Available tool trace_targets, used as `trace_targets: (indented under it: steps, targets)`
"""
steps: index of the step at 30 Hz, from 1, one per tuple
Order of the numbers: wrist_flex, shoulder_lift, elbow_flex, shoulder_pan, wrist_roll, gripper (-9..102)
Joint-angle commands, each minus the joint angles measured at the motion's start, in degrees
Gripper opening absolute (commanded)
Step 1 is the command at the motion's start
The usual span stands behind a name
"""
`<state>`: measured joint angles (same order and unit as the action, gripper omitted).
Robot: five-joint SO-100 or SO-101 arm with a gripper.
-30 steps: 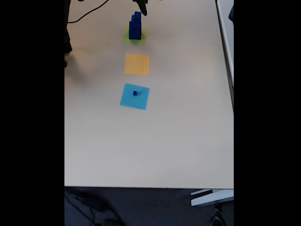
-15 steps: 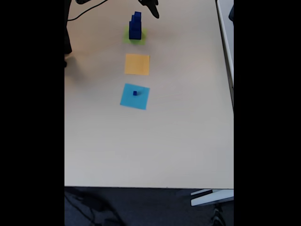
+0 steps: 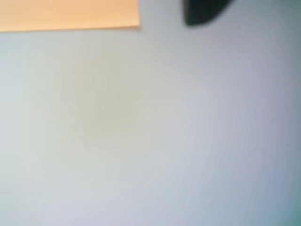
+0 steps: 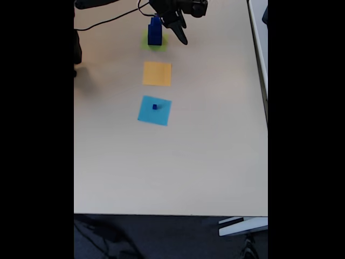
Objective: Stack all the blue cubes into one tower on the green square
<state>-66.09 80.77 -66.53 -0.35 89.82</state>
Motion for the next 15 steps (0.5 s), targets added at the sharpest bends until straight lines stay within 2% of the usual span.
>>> trace_targets:
  steps: [1, 15]
  targets:
    - [2.5, 6.2, -2.5, 3.1, -3.3, 29]
    - [3.2, 6.7, -13.2, 13.2, -11.3, 27]
